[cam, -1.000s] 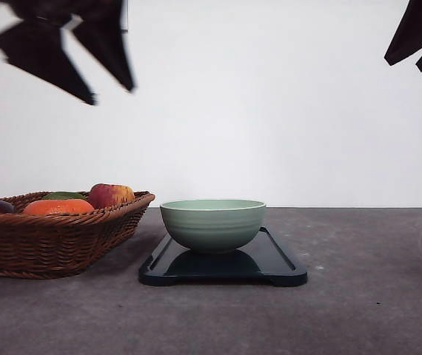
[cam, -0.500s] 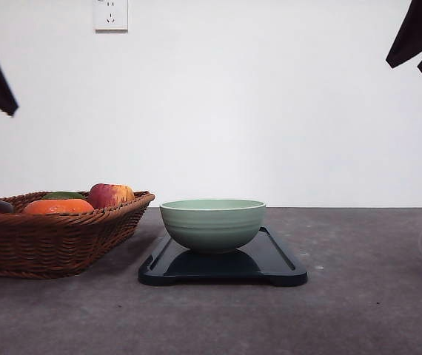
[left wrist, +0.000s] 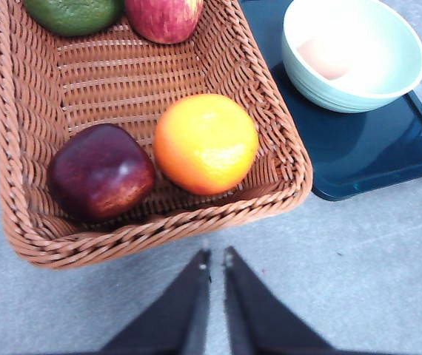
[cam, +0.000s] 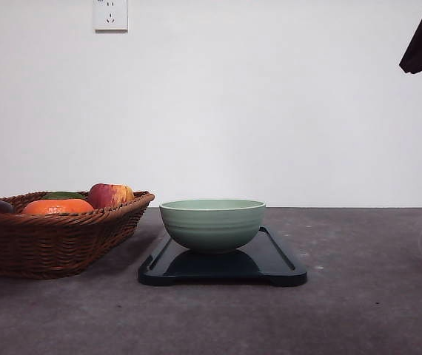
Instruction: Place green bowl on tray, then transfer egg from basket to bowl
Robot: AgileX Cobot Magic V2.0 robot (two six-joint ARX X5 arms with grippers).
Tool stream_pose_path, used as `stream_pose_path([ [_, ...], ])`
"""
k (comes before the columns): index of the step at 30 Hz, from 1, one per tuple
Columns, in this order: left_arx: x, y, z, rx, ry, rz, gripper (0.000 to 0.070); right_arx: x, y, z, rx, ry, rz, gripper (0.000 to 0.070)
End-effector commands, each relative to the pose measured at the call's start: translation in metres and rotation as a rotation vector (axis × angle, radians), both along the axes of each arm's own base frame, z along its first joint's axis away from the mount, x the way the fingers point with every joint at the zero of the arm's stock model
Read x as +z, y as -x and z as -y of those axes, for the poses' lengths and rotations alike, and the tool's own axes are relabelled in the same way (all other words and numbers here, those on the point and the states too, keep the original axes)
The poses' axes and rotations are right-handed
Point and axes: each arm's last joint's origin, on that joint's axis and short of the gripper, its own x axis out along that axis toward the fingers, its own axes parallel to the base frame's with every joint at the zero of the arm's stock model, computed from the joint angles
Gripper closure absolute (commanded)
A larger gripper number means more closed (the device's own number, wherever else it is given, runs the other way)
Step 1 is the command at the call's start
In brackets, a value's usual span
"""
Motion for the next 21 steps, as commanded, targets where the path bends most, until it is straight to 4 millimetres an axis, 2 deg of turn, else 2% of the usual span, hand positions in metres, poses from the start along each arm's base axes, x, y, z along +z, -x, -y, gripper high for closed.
stream_pose_path([
  [1, 0.002, -0.001, 0.001, -0.003, -0.001, 0.010, 0.0700, 0.003, 0.000, -0.001, 0.007, -0.011, 0.014, 0.0684],
  [12, 0.002, -0.001, 0.001, -0.003, -0.001, 0.011, 0.0700, 0.004, -0.001, -0.001, 0.007, -0.018, 0.024, 0.0684],
  [16, 0.002, 0.003, -0.005, -0.031, -0.073, 0.100, 0.0700, 0.004, -0.001, -0.001, 0.007, -0.018, 0.024, 0.0684],
  [19, -0.010, 0.004, -0.015, 0.033, -0.054, 0.206, 0.0700, 0.004, -0.001, -0.001, 0.007, -0.018, 0.023, 0.0684],
  [21, -0.025, 0.006, -0.022, 0.087, -0.033, 0.288, 0.0700, 0.004, -0.001, -0.001, 0.007, -0.018, 0.024, 0.0684],
])
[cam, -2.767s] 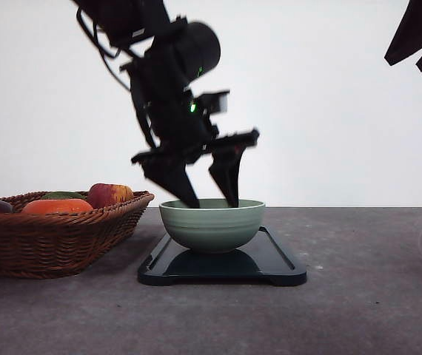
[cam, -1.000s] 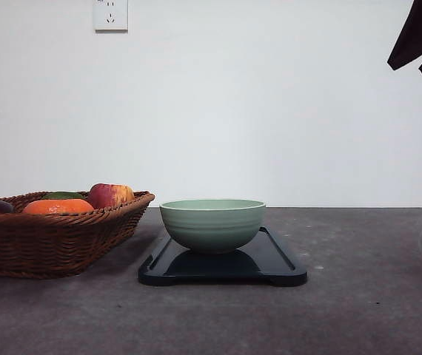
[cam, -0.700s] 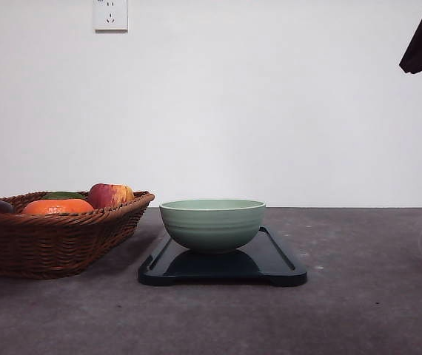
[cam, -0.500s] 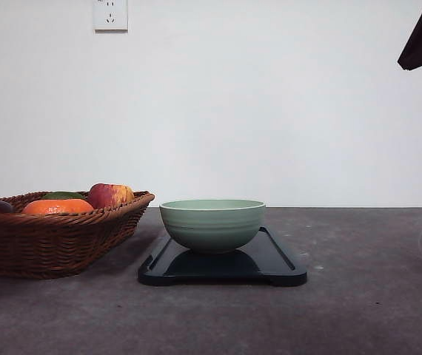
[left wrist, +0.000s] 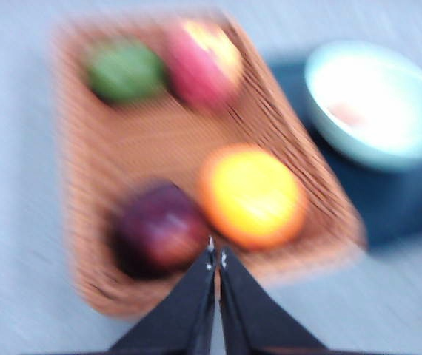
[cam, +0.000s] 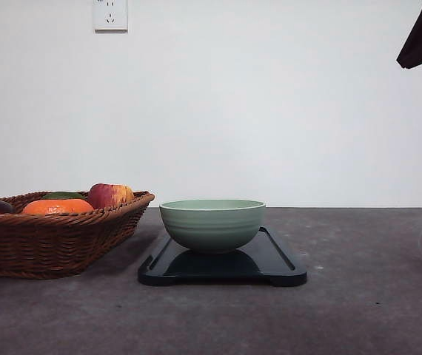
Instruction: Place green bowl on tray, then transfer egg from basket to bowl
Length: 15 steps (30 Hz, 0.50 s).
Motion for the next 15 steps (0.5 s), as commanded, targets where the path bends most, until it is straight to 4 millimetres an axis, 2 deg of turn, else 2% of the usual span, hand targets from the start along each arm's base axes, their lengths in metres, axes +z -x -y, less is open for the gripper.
stream_pose_path([
  [1, -0.014, 0.000, -0.004, 0.020, -0.008, 0.070, 0.0700, 0.002, 0.000, -0.001, 0.005, -0.008, 0.010, 0.0684],
  [5, -0.049, 0.007, -0.015, 0.107, 0.012, 0.178, 0.0700, 0.002, 0.000, -0.001, 0.005, -0.008, 0.010, 0.0684],
  [9, -0.074, 0.013, -0.022, 0.174, 0.016, 0.217, 0.0700, 0.002, 0.000, -0.001, 0.005, -0.008, 0.010, 0.0684],
  [12, -0.085, 0.015, -0.025, 0.194, 0.016, 0.237, 0.0700, 0.002, 0.000, -0.001, 0.005, -0.008, 0.010, 0.0684],
  [15, -0.085, 0.018, -0.026, 0.206, 0.001, 0.266, 0.0700, 0.002, 0.000, -0.001, 0.005, -0.008, 0.011, 0.0684],
])
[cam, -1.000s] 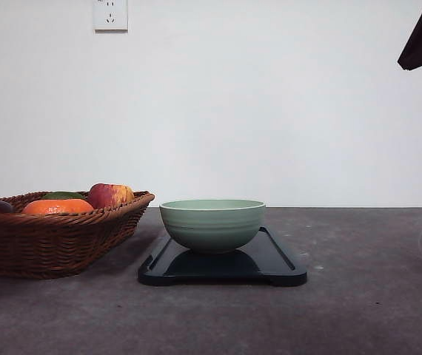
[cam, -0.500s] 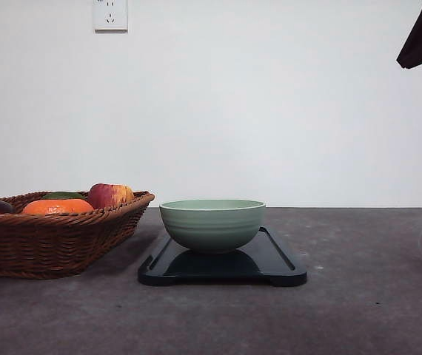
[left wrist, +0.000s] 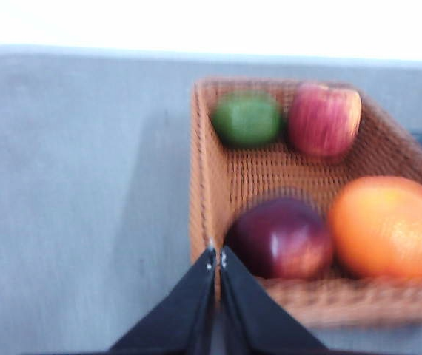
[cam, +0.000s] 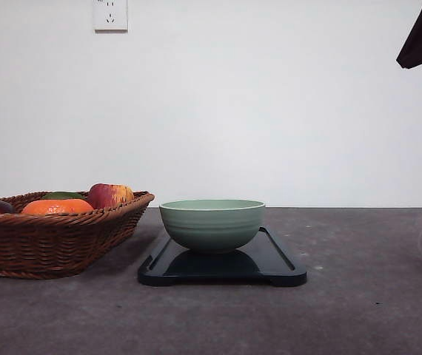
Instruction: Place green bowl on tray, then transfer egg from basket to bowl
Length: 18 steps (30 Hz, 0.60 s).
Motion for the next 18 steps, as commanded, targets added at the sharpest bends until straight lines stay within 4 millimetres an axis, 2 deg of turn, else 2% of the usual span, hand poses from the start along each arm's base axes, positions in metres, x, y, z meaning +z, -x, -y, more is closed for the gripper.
stream_pose_path([
  [1, -0.0061, -0.0004, -0.0008, 0.007, -0.031, -0.011, 0.0700, 0.0022, -0.0003, -0.0012, 0.005, -0.008, 0.010, 0.0684],
  [18, -0.0060, -0.0006, -0.0017, 0.013, -0.053, -0.009, 0.0700, 0.0022, -0.0003, -0.0012, 0.006, -0.008, 0.010, 0.0684],
])
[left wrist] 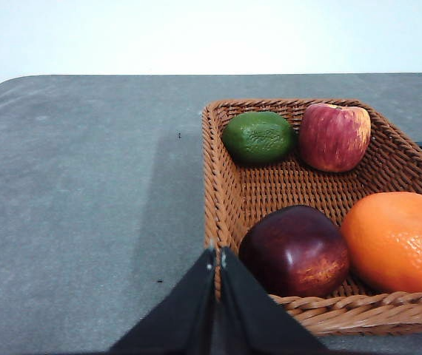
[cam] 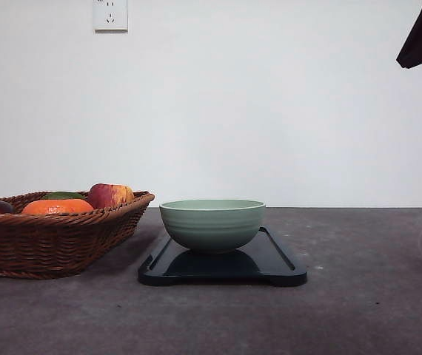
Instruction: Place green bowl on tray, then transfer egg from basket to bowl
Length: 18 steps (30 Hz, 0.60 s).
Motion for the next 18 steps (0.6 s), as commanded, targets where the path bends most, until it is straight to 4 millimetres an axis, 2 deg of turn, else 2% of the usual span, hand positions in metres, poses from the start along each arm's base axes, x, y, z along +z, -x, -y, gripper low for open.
stream_pose_path([
  [1, -0.006, -0.001, 0.000, 0.000, -0.011, -0.016, 0.0700, 0.002, 0.000, -0.001, 0.005, -0.008, 0.010, 0.0684],
  [9, -0.006, -0.001, 0.000, 0.000, -0.010, -0.016, 0.0700, 0.002, 0.000, -0.001, 0.007, -0.002, 0.012, 0.0684],
  [13, -0.006, -0.001, 0.000, 0.000, -0.010, -0.016, 0.0700, 0.001, 0.001, 0.005, -0.012, 0.063, 0.061, 0.0684],
  [18, -0.006, -0.001, 0.000, 0.000, -0.010, -0.016, 0.0700, -0.021, -0.005, 0.022, -0.143, 0.051, 0.172, 0.0684],
])
